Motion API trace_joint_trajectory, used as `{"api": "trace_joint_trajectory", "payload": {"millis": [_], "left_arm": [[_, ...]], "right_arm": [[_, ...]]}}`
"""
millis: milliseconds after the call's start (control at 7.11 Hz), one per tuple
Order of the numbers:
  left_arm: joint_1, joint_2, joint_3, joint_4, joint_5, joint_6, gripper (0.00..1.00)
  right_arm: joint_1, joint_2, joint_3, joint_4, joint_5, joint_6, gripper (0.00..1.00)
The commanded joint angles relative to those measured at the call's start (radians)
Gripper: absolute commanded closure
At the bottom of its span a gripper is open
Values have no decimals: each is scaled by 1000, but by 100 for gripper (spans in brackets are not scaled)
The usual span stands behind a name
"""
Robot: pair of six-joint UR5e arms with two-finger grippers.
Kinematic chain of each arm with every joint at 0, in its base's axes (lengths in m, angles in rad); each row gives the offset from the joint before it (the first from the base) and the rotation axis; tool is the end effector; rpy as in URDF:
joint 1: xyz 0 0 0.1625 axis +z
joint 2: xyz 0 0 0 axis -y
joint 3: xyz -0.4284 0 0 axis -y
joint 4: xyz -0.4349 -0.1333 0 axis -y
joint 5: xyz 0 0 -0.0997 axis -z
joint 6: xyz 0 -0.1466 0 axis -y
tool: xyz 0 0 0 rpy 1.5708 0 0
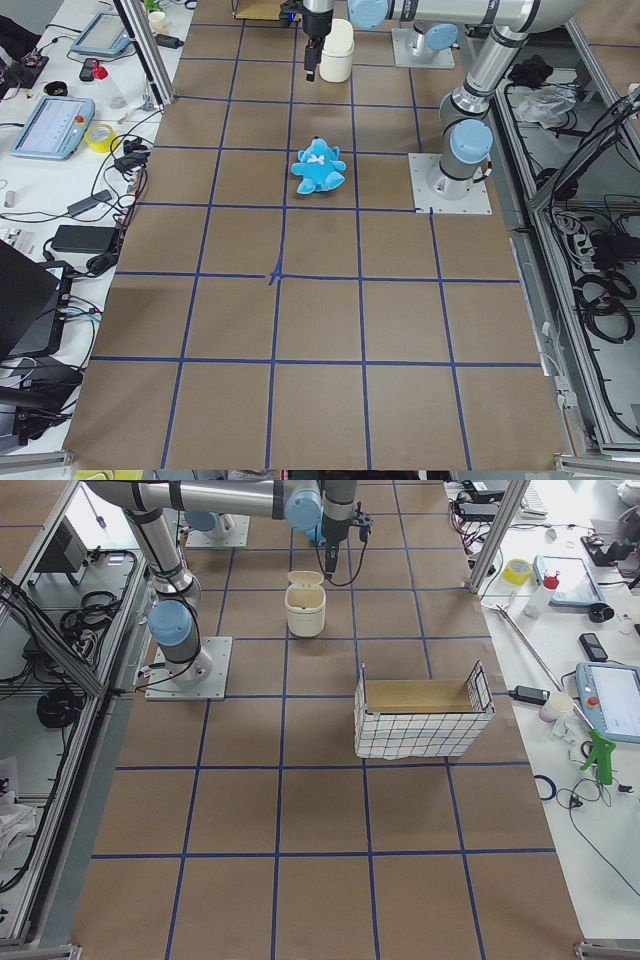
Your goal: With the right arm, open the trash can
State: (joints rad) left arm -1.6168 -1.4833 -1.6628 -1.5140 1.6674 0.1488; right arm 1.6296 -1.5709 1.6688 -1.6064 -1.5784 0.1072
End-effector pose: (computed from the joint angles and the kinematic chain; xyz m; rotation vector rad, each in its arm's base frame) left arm -0.1422 -0.4986 0.4468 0.2920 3.0276 -0.0719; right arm 0.1627 -0.5145 0.3959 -0.0753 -3.1265 -0.0961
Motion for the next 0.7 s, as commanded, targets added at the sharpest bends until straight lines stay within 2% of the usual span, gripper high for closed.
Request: {"api": "trace_joint_trajectory", "payload": {"millis": [0,562], "left_arm": [[0,0,0,0,0,0,0],[0,0,0,0,0,0,0]], "right_arm": [[-1,-32,-69,-7,4,-1,0],[-1,-40,-58,-18,3,-1,0]]}}
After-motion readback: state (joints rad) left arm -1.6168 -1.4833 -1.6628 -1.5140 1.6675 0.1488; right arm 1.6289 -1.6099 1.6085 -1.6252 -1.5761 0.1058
